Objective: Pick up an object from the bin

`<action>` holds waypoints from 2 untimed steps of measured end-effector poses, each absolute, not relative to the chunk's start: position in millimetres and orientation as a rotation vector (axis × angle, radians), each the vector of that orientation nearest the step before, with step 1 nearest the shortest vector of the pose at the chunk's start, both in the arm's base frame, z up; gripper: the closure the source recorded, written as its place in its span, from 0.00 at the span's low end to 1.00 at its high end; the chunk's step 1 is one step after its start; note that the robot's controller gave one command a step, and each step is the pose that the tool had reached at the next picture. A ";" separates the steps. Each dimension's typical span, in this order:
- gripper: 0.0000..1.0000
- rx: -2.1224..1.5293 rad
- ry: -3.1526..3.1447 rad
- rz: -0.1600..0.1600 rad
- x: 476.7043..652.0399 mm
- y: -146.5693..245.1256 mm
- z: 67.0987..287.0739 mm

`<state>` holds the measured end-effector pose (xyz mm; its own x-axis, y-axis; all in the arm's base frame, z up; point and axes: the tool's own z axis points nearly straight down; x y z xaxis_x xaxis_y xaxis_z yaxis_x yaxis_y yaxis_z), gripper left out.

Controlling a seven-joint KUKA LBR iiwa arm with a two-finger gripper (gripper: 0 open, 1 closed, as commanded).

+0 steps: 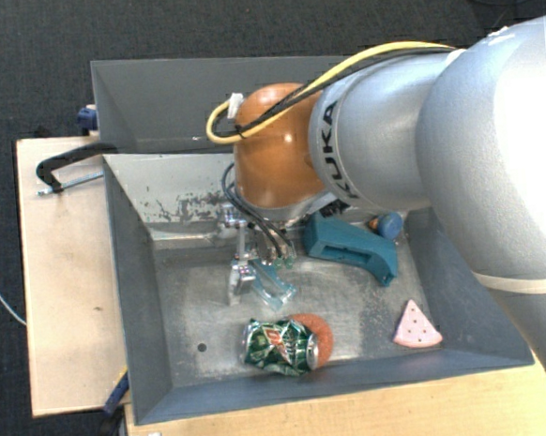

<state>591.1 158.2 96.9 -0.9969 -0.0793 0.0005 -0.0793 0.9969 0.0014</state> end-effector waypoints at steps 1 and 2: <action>0.00 -0.190 -3.136 -0.002 590.1 115.8 104.3; 0.00 -0.032 -3.146 -0.004 603.3 122.2 71.9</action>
Offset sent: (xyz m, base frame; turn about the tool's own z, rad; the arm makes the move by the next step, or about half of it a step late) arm 0.0103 -0.0377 -0.0269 0.1016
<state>603.3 122.2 71.9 -0.9998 0.0202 -0.0048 0.0202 0.9998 0.0028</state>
